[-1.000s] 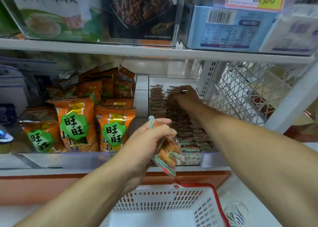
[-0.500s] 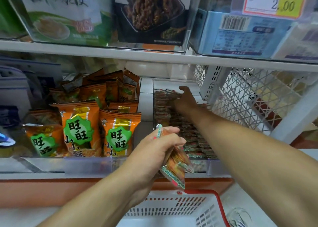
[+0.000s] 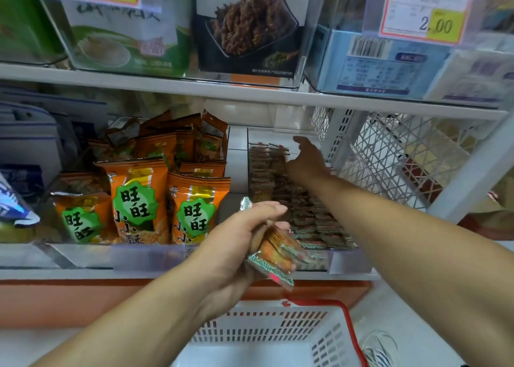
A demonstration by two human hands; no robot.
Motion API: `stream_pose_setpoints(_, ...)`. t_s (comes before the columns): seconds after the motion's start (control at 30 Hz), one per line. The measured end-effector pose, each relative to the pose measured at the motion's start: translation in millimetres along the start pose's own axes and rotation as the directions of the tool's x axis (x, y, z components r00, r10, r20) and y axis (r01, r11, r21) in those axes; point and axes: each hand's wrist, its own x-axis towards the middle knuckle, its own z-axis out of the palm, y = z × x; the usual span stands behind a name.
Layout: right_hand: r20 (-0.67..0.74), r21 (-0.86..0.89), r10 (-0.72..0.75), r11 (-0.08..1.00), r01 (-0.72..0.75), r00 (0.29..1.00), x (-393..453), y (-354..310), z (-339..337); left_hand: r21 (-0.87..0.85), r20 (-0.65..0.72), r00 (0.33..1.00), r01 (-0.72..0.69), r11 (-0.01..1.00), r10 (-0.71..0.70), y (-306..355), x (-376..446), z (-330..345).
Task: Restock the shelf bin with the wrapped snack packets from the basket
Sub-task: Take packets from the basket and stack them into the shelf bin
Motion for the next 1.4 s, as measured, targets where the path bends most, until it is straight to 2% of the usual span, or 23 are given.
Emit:
stream_pose_setpoints(0.1,-0.11,0.09,-0.234,0.966,0.244,0.966,-52,-24,-19,-0.068,-0.046,0.999,0.005,0.998,-0.008,7,-11,4)
stream_pose_setpoints(0.17,-0.121,0.218,-0.413,0.876,0.43,0.903,-108,-35,-33,-0.128,-0.07,0.998,-0.012,0.992,0.003,11,-15,6)
stream_pose_setpoints(0.23,0.018,0.235,-0.599,0.781,0.579,0.801,-163,-43,-46,-0.178,-0.067,0.998,-0.017,0.984,0.005,15,-19,6)
stream_pose_setpoints(0.27,0.111,0.166,-0.661,0.749,0.642,0.742,-181,-42,-48,-0.198,-0.061,0.998,-0.016,0.98,0.004,16,-21,6)
stream_pose_setpoints(0.3,0.199,0.082,-0.681,0.728,0.681,0.705,-195,-38,-48,-0.212,-0.068,0.998,-0.018,0.977,0.003,17,-23,6)
stream_pose_setpoints(0.33,0.248,0.007,-0.663,0.73,0.683,0.706,-204,-33,-45,-0.221,-0.069,0.998,-0.02,0.975,0.005,17,-24,6)
stream_pose_setpoints(0.4,0.185,-0.022,-0.609,0.782,0.623,0.771,-212,-23,-37,-0.223,-0.033,0.999,-0.034,0.974,0.028,16,-27,6)
stream_pose_setpoints(0.47,0.075,-0.028,-0.622,0.78,0.625,0.78,-213,-20,-34,-0.195,0.017,0.999,-0.034,0.98,0.038,13,-31,5)
stream_pose_setpoints(0.53,0.037,0.039,-0.607,0.795,0.606,0.794,-210,-17,-35,-0.141,0.032,0.999,-0.014,0.99,0.019,9,-33,2)
stream_pose_setpoints(0.6,0.037,0.328,-0.447,0.85,0.412,0.894,-204,-15,-38,-0.059,0.01,1.0,-0.006,0.998,0.006,6,-34,-2)
stream_pose_setpoints(0.63,0.081,0.508,-0.346,0.821,0.26,0.935,-202,-16,-39,-0.021,-0.013,1.0,-0.004,1.0,0.003,5,-33,-5)
stream_pose_setpoints(0.67,0.153,0.635,-0.26,0.765,0.106,0.953,-200,-16,-40,0.008,-0.035,0.999,0.001,1.0,-0.001,3,-32,-6)
stream_pose_setpoints(0.73,0.266,0.713,-0.165,0.696,-0.079,0.95,-198,-15,-41,0.046,-0.066,0.997,0.029,0.999,-0.026,2,-30,-7)
stream_pose_setpoints(0.9,0.276,0.671,-0.106,0.733,-0.113,0.955,-202,-15,-38,0.028,0.034,0.998,0.058,0.998,-0.058,-1,-35,-6)
stream_pose_setpoints(1.0,0.299,0.72,-0.052,0.667,-0.189,0.953,-203,-16,-36,0.005,0.073,0.996,0.042,0.999,-0.043,-1,-39,-5)
stream_pose_setpoints(1.13,0.374,0.75,0.0,0.588,-0.303,0.927,-203,-19,-39,0.076,0.018,1.0,-0.013,0.997,0.012,-4,-41,-2)
stream_pose_setpoints(1.23,0.361,0.771,-0.001,0.563,-0.298,0.933,-201,-19,-42,0.088,-0.009,0.999,-0.042,0.995,0.043,-3,-42,0)
stream_pose_setpoints(1.4,0.341,0.832,0.021,0.459,-0.312,0.94,-198,-17,-47,0.056,-0.049,0.997,-0.064,0.996,0.067,-2,-43,2)
